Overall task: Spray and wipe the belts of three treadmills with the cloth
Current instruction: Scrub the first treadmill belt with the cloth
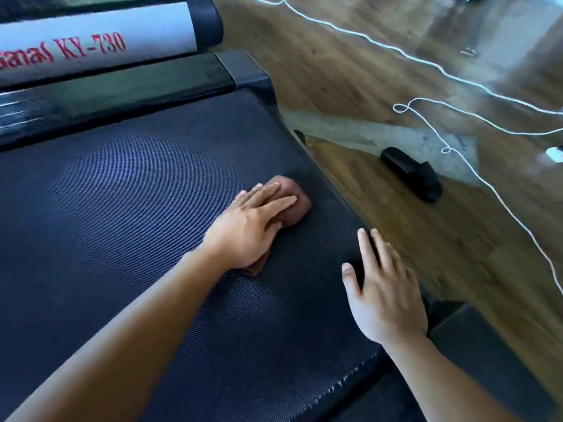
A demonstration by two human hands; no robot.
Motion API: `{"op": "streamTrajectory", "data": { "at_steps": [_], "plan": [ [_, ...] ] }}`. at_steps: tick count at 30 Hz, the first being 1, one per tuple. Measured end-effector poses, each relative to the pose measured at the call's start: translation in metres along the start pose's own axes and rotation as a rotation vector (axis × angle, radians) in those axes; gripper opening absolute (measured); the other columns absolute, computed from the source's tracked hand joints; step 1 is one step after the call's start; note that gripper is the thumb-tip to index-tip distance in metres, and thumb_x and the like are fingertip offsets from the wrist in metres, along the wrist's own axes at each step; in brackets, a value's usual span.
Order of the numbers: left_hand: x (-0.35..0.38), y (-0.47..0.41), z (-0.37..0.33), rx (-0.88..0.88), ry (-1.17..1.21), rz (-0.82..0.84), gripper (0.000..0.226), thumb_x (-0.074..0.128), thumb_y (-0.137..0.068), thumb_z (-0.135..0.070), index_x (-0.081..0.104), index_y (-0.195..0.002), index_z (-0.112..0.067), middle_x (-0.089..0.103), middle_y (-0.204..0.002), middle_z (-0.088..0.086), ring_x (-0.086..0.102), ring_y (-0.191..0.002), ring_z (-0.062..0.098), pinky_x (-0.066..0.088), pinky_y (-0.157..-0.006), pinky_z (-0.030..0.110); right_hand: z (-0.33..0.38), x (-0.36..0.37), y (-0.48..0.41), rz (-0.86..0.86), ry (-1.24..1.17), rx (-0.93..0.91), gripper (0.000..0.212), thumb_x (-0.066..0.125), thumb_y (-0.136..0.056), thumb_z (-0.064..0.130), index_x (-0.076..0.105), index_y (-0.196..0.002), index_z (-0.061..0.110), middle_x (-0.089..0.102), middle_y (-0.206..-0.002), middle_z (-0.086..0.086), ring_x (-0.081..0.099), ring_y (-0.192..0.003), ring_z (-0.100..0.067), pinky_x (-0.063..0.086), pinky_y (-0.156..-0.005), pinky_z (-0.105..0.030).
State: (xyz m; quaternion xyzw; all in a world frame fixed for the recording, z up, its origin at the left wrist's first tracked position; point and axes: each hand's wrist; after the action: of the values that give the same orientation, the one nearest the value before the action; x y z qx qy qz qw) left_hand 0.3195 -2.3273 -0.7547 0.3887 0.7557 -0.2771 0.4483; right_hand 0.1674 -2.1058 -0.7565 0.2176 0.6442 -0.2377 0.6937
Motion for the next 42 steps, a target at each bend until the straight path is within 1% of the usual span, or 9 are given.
{"op": "streamTrajectory", "data": {
  "at_steps": [6, 10, 16, 24, 28, 33, 35, 38, 42],
  "plan": [
    [-0.037, -0.023, 0.067, -0.414, -0.073, -0.189, 0.056, 0.051, -0.099, -0.025, 0.036, -0.152, -0.033, 0.021, -0.165, 0.006, 0.020, -0.150, 0.036, 0.014, -0.122, 0.042, 0.001, 0.000, 0.001, 0.005, 0.022, -0.001, 0.071, 0.017, -0.095, 0.060, 0.022, -0.156, 0.024, 0.029, -0.160, -0.004, 0.041, -0.139, -0.027, 0.041, -0.105, -0.046],
    [-0.055, -0.078, 0.103, -0.575, -0.092, -0.221, 0.058, 0.045, -0.099, -0.029, 0.031, -0.155, -0.030, 0.019, -0.165, 0.011, 0.019, -0.150, 0.037, 0.016, -0.123, 0.042, 0.000, 0.002, 0.000, 0.008, 0.028, -0.002, 0.071, 0.016, -0.095, 0.061, 0.022, -0.156, 0.024, 0.031, -0.160, -0.004, 0.043, -0.138, -0.028, 0.042, -0.105, -0.046],
    [-0.053, -0.146, 0.106, -0.521, -0.070, -0.153, 0.060, 0.042, -0.098, -0.031, 0.027, -0.156, -0.034, 0.014, -0.166, 0.007, 0.014, -0.152, 0.036, 0.012, -0.124, 0.042, 0.000, 0.005, -0.002, -0.020, 0.011, 0.006, 0.070, 0.020, -0.096, 0.059, 0.027, -0.155, 0.023, 0.034, -0.159, -0.004, 0.044, -0.137, -0.028, 0.042, -0.104, -0.047],
    [-0.017, -0.120, 0.020, -0.048, -0.015, -0.015, 0.055, 0.052, -0.099, -0.024, 0.039, -0.151, -0.034, 0.025, -0.164, 0.000, 0.020, -0.150, 0.031, 0.010, -0.122, 0.037, -0.002, 0.007, 0.000, -0.033, 0.000, 0.004, 0.069, 0.021, -0.097, 0.058, 0.028, -0.155, 0.022, 0.032, -0.159, -0.004, 0.042, -0.138, -0.028, 0.041, -0.106, -0.046],
    [-0.001, -0.072, -0.012, 0.063, -0.016, 0.038, 0.057, 0.054, -0.098, -0.023, 0.039, -0.151, -0.034, 0.025, -0.164, 0.000, 0.019, -0.151, 0.029, 0.010, -0.123, 0.041, 0.000, 0.003, 0.000, -0.004, -0.001, 0.006, 0.070, 0.021, -0.096, 0.059, 0.029, -0.155, 0.022, 0.032, -0.159, -0.004, 0.042, -0.138, -0.028, 0.043, -0.104, -0.047],
    [0.011, -0.008, -0.032, 0.037, -0.006, 0.037, 0.055, 0.051, -0.100, -0.029, 0.035, -0.152, -0.039, 0.021, -0.165, -0.002, 0.015, -0.153, 0.025, 0.010, -0.125, 0.039, -0.002, -0.002, -0.003, 0.061, -0.024, 0.003, 0.073, 0.015, -0.092, 0.061, 0.019, -0.157, 0.028, 0.022, -0.163, -0.001, 0.032, -0.144, -0.026, 0.038, -0.108, -0.048],
    [0.009, 0.020, -0.030, -0.025, 0.001, 0.018, 0.055, 0.049, -0.100, -0.031, 0.033, -0.152, -0.041, 0.018, -0.166, -0.004, 0.012, -0.153, 0.023, 0.007, -0.125, 0.038, 0.003, -0.007, -0.007, 0.094, -0.076, 0.030, 0.070, 0.025, -0.093, 0.060, 0.019, -0.155, 0.029, 0.020, -0.163, 0.000, 0.029, -0.145, -0.025, 0.034, -0.110, -0.049],
    [0.006, 0.046, -0.018, -0.163, -0.003, -0.049, 0.054, 0.045, -0.101, -0.035, 0.032, -0.153, -0.040, 0.017, -0.166, -0.003, 0.013, -0.153, 0.024, 0.008, -0.125, 0.038, 0.019, -0.010, -0.018, 0.100, -0.097, 0.107, 0.063, 0.043, -0.092, 0.055, 0.033, -0.144, 0.020, 0.032, -0.155, -0.009, 0.039, -0.134, -0.032, 0.037, -0.105, -0.051],
    [-0.004, 0.048, 0.004, -0.309, -0.046, -0.150, 0.054, 0.048, -0.101, -0.032, 0.034, -0.153, -0.036, 0.018, -0.166, 0.001, 0.016, -0.152, 0.029, 0.010, -0.124, 0.041, 0.028, -0.007, -0.020, 0.006, -0.091, 0.083, 0.065, 0.044, -0.089, 0.054, 0.034, -0.142, 0.018, 0.041, -0.148, -0.015, 0.045, -0.130, -0.035, 0.038, -0.103, -0.051]
  ]
}}
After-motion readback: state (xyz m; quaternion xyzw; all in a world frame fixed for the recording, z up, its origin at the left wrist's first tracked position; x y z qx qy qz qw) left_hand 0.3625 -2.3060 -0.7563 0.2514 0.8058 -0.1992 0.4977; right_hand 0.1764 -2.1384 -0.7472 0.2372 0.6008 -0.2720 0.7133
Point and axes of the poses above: each hand's wrist, its own y-axis away from the middle knuckle, its own x-axis out of the palm, z = x × y
